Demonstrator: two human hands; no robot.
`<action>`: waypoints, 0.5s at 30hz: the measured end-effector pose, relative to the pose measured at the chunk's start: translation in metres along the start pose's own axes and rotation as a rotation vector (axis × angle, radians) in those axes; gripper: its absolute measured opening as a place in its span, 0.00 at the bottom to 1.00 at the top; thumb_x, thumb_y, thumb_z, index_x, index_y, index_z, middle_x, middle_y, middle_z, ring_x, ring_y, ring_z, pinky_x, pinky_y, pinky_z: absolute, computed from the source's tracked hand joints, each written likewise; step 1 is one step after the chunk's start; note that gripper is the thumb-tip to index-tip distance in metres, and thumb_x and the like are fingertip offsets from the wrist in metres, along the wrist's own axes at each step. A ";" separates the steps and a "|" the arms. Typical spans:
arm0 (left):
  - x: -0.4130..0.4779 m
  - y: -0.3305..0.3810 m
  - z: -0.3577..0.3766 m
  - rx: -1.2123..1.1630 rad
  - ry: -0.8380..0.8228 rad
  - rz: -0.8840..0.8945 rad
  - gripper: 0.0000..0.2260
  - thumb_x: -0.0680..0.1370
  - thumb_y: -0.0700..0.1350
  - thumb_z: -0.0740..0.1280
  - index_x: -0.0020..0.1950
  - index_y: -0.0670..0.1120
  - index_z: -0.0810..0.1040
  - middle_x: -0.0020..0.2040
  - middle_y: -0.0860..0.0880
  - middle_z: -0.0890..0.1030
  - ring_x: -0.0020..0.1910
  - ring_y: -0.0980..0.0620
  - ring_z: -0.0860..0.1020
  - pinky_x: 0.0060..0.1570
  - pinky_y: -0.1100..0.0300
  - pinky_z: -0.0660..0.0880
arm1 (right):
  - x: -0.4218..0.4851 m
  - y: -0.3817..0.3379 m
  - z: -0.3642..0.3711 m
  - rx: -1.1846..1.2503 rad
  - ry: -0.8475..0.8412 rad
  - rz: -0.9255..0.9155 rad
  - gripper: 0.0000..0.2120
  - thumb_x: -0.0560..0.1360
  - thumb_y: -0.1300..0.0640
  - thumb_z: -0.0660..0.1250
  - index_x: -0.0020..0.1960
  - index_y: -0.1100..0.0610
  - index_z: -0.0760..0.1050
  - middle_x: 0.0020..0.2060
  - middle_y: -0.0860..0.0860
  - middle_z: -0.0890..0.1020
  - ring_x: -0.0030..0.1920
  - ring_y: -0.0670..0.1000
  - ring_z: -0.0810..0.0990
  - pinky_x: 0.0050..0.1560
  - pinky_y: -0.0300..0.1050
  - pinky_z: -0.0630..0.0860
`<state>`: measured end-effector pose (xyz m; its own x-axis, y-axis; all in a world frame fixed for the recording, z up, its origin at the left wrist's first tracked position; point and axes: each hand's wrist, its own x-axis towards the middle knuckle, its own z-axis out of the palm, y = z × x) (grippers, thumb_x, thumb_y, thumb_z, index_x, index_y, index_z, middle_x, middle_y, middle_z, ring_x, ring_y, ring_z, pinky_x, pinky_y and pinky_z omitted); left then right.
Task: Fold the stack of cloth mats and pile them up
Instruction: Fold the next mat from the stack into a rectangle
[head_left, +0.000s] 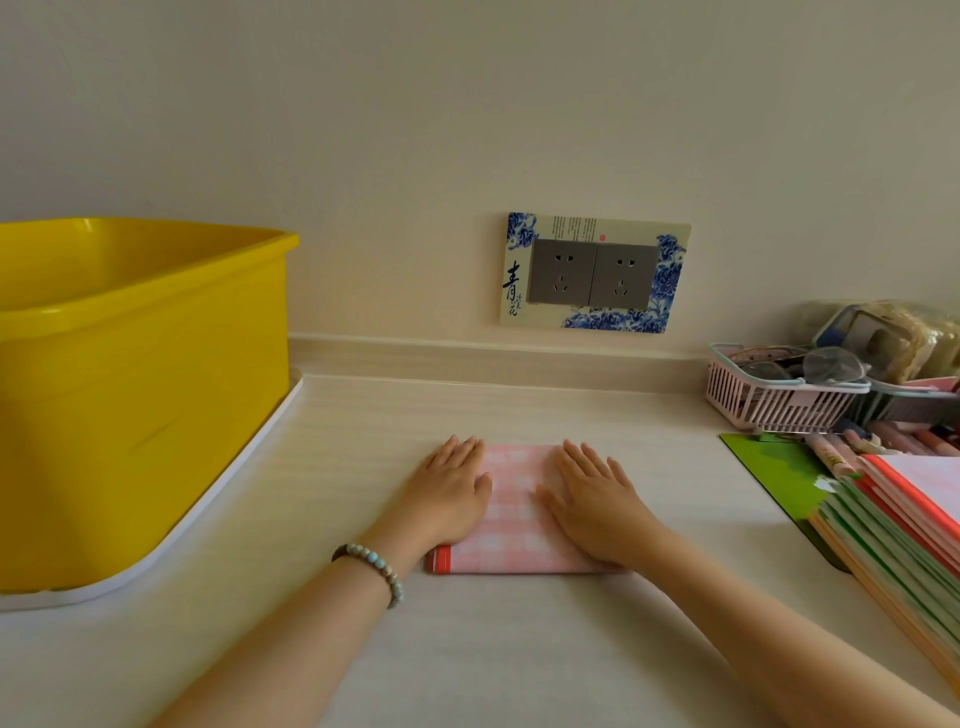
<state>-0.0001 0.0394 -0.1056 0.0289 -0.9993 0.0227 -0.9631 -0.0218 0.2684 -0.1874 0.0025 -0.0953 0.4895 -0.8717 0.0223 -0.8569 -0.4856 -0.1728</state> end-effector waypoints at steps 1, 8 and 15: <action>0.000 0.000 0.001 0.011 0.005 0.003 0.24 0.83 0.51 0.44 0.78 0.47 0.45 0.78 0.51 0.45 0.76 0.54 0.43 0.73 0.59 0.40 | 0.006 -0.004 -0.002 0.015 0.012 -0.027 0.28 0.82 0.46 0.46 0.77 0.56 0.44 0.77 0.51 0.46 0.76 0.49 0.43 0.74 0.47 0.39; 0.001 -0.001 0.003 0.021 0.025 0.001 0.24 0.83 0.52 0.45 0.78 0.47 0.47 0.79 0.51 0.47 0.76 0.54 0.44 0.72 0.59 0.41 | 0.050 -0.034 0.006 0.049 -0.008 -0.147 0.23 0.82 0.54 0.44 0.77 0.55 0.51 0.77 0.50 0.53 0.76 0.48 0.49 0.75 0.48 0.43; -0.001 0.001 0.000 0.009 0.024 -0.015 0.25 0.83 0.52 0.46 0.78 0.46 0.47 0.79 0.50 0.48 0.76 0.54 0.44 0.73 0.59 0.41 | 0.048 -0.013 0.014 0.036 0.027 -0.097 0.30 0.80 0.40 0.45 0.77 0.54 0.50 0.77 0.50 0.53 0.76 0.48 0.49 0.74 0.44 0.43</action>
<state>-0.0014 0.0408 -0.1051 0.0495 -0.9979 0.0420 -0.9648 -0.0369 0.2603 -0.1505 -0.0323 -0.1063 0.5648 -0.8225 0.0675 -0.7991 -0.5655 -0.2039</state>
